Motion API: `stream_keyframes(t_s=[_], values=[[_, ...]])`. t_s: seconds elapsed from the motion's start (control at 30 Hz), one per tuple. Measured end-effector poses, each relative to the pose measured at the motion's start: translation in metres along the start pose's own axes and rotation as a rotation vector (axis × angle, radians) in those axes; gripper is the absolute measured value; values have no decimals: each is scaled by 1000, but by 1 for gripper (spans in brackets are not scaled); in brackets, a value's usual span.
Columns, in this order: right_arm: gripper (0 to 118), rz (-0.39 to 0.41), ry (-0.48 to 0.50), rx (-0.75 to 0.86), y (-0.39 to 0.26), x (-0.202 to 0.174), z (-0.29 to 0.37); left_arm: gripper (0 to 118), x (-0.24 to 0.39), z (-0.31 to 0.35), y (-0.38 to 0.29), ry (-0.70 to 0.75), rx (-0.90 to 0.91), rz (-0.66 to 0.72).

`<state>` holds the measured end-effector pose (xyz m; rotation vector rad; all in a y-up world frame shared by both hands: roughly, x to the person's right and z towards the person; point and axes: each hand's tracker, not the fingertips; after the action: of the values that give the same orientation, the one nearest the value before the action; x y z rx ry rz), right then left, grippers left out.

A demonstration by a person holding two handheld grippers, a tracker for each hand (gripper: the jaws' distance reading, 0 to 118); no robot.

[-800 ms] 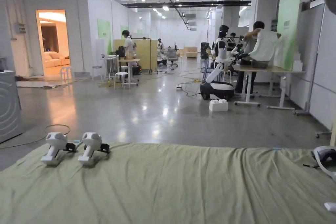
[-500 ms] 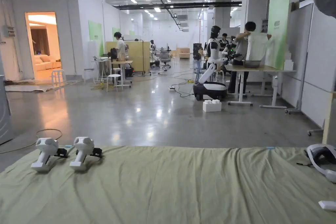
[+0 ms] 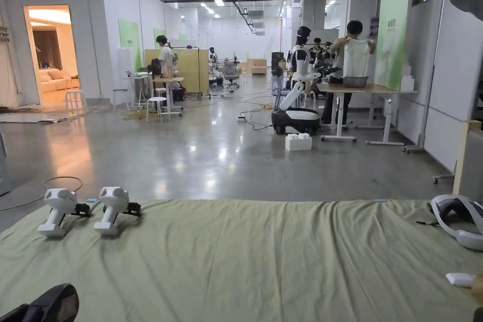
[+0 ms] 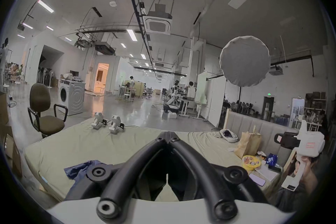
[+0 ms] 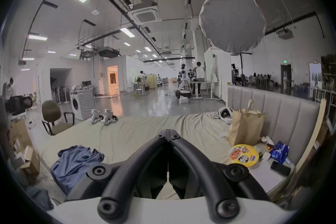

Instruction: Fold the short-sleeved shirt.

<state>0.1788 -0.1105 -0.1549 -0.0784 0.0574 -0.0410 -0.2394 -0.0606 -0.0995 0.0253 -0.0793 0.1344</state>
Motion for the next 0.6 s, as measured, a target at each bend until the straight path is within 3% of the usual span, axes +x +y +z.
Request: stream_keyframes(t_s=[0.1,0.6], values=[[2,36,-9,9,1,-5,3,1,2,0,-1,7,-12,-22],[2,31,32,9,4,-14,-6,1,-1,1,-1,28,-33,-38]])
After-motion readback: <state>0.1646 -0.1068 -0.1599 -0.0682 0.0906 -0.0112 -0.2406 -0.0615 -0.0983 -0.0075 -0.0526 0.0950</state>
